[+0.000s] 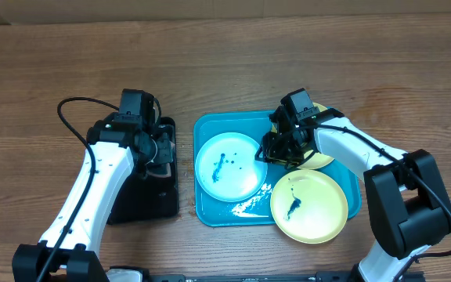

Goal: Clean dirty plates on tray and stack at the side
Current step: 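Move the left gripper's sponge from the black tray onto the white plate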

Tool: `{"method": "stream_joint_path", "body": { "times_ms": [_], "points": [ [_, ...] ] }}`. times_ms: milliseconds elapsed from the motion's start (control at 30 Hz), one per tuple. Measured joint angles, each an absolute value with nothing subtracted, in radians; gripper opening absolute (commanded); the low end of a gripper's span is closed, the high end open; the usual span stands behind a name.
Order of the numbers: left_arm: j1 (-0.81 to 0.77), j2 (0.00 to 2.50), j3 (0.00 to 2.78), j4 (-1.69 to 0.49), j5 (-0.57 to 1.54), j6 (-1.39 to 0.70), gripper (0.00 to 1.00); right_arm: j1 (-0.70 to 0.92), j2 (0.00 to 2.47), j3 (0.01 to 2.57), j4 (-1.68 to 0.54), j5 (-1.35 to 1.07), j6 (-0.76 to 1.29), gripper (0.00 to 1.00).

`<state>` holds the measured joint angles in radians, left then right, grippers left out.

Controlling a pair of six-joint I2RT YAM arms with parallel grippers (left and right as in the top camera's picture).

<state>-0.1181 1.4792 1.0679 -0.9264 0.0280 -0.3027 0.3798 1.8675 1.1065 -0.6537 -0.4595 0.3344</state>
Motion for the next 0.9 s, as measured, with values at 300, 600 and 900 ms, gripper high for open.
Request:
{"method": "stream_joint_path", "body": {
  "times_ms": [300, 600, 900],
  "points": [
    [-0.145, 1.479, 1.068, -0.914, 0.057, -0.304, 0.04, 0.382, 1.890, 1.084, -0.611, -0.464, 0.377, 0.08],
    [-0.191, 1.479, 1.068, -0.867, 0.088, -0.317, 0.04, 0.382, 1.894, 1.078, -0.633, -0.468, 0.392, 0.04],
    [-0.321, 1.480, 1.068, -0.802, 0.102, -0.376, 0.04, 0.382, 1.894, 1.081, -0.683, -0.467, 0.388, 0.04]
  ]
}}
